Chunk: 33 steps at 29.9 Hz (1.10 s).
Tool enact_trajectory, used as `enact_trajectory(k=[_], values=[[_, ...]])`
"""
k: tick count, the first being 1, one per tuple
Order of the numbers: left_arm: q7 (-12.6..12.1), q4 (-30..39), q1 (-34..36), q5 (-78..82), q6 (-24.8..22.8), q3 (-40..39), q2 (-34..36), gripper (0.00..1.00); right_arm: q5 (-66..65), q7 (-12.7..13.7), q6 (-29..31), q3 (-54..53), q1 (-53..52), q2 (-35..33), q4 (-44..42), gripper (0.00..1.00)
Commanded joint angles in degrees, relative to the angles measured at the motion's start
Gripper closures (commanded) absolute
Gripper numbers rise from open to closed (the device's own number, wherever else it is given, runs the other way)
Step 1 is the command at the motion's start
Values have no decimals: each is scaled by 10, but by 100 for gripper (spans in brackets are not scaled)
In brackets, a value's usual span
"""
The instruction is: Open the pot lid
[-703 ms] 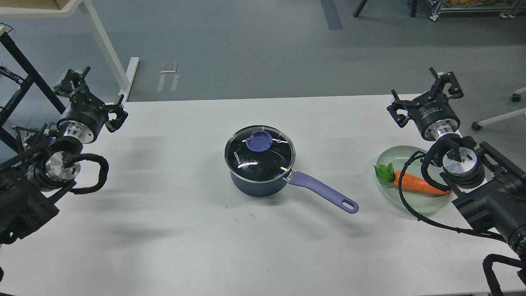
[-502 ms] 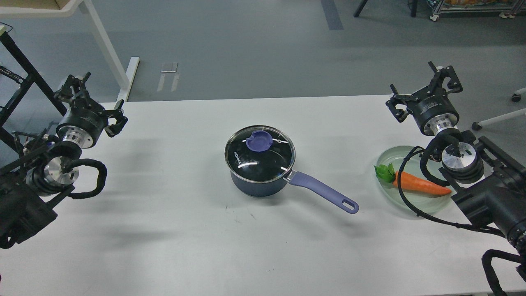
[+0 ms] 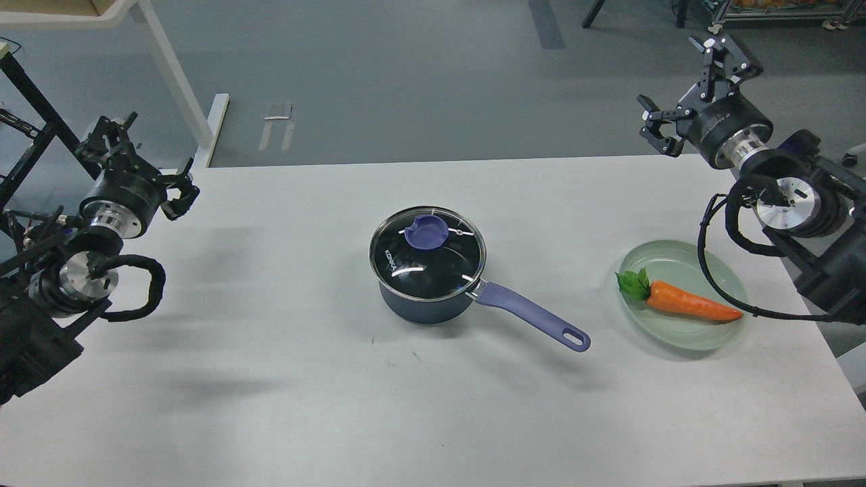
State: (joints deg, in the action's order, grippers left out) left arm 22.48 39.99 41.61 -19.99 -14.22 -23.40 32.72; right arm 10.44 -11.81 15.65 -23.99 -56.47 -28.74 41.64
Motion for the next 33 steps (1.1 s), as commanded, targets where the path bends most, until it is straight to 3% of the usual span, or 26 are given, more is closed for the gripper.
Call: enact_trajectory(k=[1, 9, 19, 27, 33], values=[[-2, 0, 2, 2, -8, 1, 4, 1, -75, -1, -2, 110, -82, -37, 50, 0], [-1, 1, 7, 2, -5, 4, 2, 1, -337, -1, -5, 326, -243, -83, 196, 1], [0, 13, 11, 4, -7, 10, 7, 1, -615, 0, -46, 526, -352, -51, 346, 1], [1, 16, 12, 7, -9, 10, 5, 1, -721, -3, -70, 621, -374, -8, 407, 4], [5, 15, 12, 22, -8, 10, 6, 1, -765, -12, -70, 662, -363, 25, 409, 16]])
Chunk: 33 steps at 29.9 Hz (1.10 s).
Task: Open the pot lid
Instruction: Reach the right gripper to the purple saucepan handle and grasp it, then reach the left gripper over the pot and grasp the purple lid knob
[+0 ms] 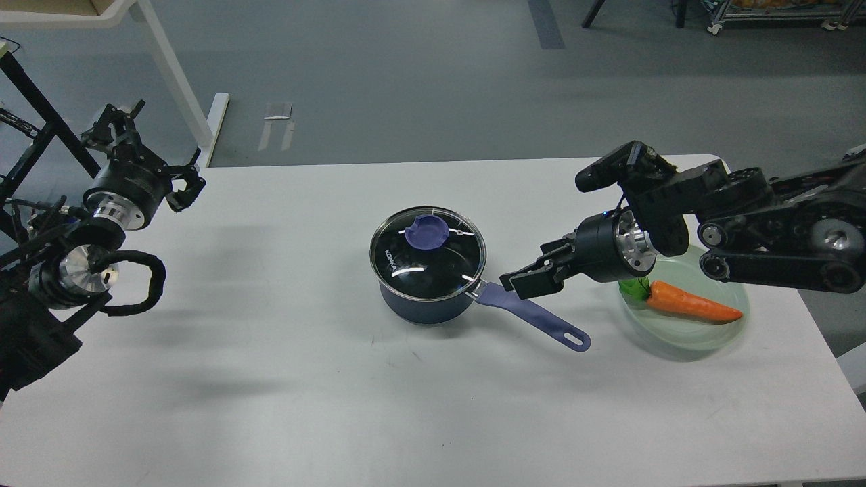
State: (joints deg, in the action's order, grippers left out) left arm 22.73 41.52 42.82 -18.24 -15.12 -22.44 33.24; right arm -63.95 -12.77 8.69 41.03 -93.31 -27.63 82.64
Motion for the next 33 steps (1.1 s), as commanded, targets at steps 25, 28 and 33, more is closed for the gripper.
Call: enact_trajectory(k=[25, 28, 33], values=[[1, 22, 36, 146, 8, 2, -5, 1, -28, 4, -1, 15, 16, 41, -5, 70], [0, 28, 53, 211, 8, 2, -6, 1, -26, 5, -1, 15, 16, 39, -5, 74], [0, 46, 96, 304, 9, 10, -7, 1, -25, 5, -1, 15, 16, 37, -5, 78]])
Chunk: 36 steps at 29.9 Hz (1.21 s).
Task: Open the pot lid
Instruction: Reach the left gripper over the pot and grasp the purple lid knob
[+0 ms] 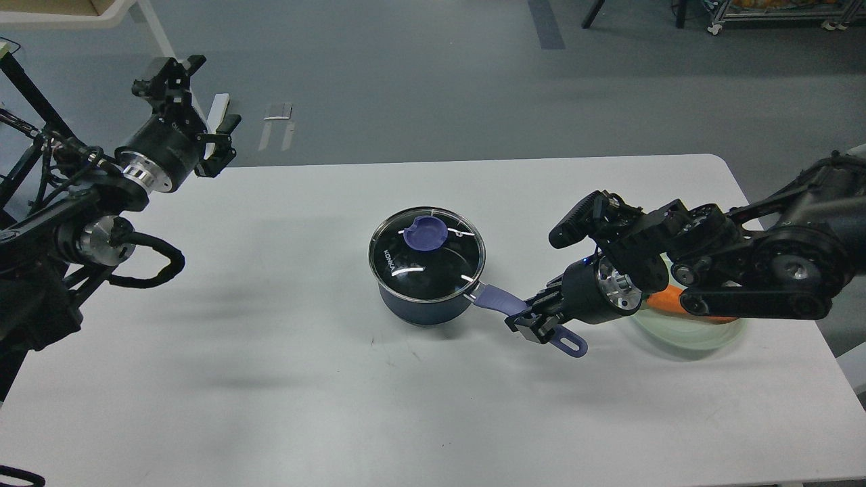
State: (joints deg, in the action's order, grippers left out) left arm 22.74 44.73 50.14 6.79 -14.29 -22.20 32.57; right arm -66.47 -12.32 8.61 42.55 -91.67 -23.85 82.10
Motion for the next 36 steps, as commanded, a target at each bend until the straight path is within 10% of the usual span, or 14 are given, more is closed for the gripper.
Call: enact_trajectory(k=[1, 23, 36], values=[[0, 24, 36, 77, 0, 16, 0, 1, 0, 0, 0, 0, 0, -1, 0, 78], [-1, 127, 119, 816, 139, 188, -109, 1, 1, -2, -1, -1, -1, -1, -3, 86], [-3, 113, 118, 872, 215, 291, -123, 1, 1, -4, -1, -2, 0, 4, -8, 86]])
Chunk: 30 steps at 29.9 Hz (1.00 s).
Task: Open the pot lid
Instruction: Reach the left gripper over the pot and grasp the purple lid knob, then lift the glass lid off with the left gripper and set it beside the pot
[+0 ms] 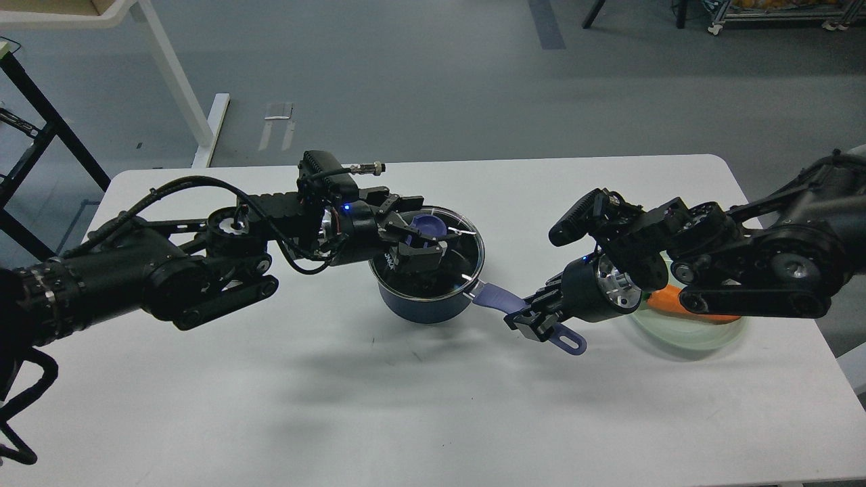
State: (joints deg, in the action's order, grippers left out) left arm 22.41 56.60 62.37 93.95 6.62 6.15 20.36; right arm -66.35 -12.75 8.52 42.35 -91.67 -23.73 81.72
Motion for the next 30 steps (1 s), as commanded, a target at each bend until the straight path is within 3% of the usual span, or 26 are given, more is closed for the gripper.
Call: enact_trajectory(k=[1, 6, 9, 13, 20, 24, 30], values=[[0, -11, -4, 0, 6, 8, -3, 1, 0, -1, 0, 0, 1, 4, -7, 86], [3, -28, -7, 0, 9, 9, -13, 3, 0, -1, 0, 0, 0, 6, -8, 86], [5, -28, -8, 0, 11, 18, -13, 14, 1, -1, 0, 0, 0, 5, -8, 86], [7, -29, -3, 0, 25, 46, -13, 38, 1, -1, 0, 0, 0, 4, -8, 86], [8, -28, 1, -2, 27, 43, -13, 58, 2, -1, 0, -3, 0, 3, -9, 85], [11, -24, 32, -14, 28, 40, 3, 59, 2, -1, 0, -2, 0, -1, -9, 85], [25, -17, 59, -67, 25, 38, 80, 59, 3, -1, 0, -2, 0, -4, -8, 85]])
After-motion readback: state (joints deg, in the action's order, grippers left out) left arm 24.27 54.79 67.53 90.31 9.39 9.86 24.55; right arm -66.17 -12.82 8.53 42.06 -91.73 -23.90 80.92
